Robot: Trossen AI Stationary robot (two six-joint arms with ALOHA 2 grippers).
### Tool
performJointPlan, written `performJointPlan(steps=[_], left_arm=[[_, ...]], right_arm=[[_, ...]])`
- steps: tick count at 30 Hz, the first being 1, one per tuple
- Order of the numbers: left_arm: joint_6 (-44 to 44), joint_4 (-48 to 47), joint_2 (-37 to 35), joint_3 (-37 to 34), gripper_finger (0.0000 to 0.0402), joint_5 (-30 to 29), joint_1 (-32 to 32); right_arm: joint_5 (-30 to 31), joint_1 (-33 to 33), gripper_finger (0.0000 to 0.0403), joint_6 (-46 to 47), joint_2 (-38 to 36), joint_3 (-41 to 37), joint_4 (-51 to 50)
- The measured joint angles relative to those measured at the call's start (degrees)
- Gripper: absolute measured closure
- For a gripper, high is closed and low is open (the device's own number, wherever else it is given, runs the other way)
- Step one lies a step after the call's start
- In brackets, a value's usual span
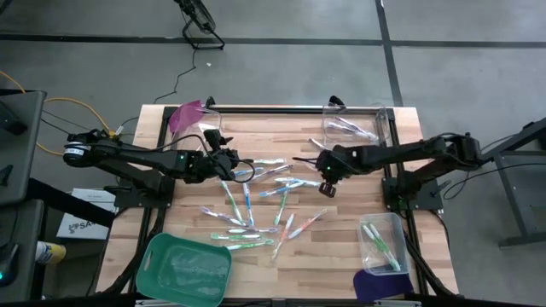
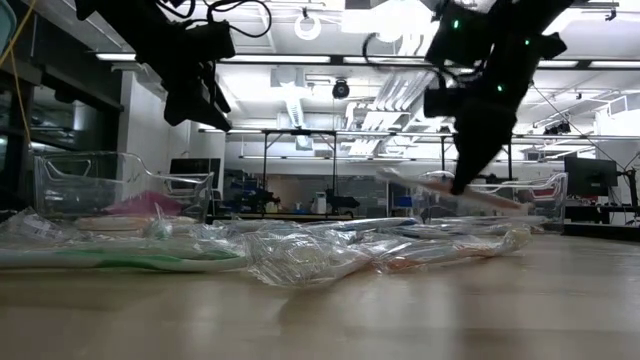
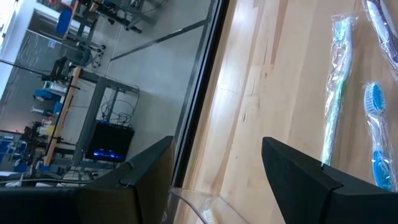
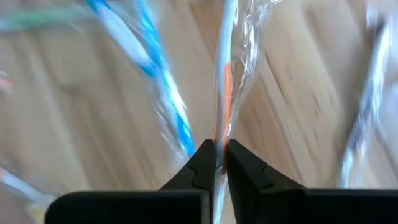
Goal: Pick & Place Toothbrushes
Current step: Put the orange toothbrush into the left transparent bin
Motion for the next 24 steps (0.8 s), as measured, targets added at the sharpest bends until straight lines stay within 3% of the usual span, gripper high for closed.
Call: performJointPlan(steps=[5, 12, 17, 24], left_arm=[[-0.6, 0.3, 0.0, 0.0, 0.0167, 0.7, 0.0], [2.3, 9.4, 0.0, 0.0, 0.0167, 9.5, 0.0], [8.8, 22.9, 0.7, -3.0, 0.0167, 20.4, 0.3], [10.1, 40.1, 1.7, -7.1, 0.0167, 42.0, 5.2]], right_arm=[[1.1, 2.3, 0.0387, -6.2, -1.4, 0.1, 9.4], [6.5, 4.8, 0.0387, -13.8, -1.4, 0.1, 22.0], [8.3, 7.0, 0.0386, -17.6, -1.3, 0.1, 28.9], [9.0, 10.0, 0.0386, -21.9, -1.3, 0.1, 35.7]])
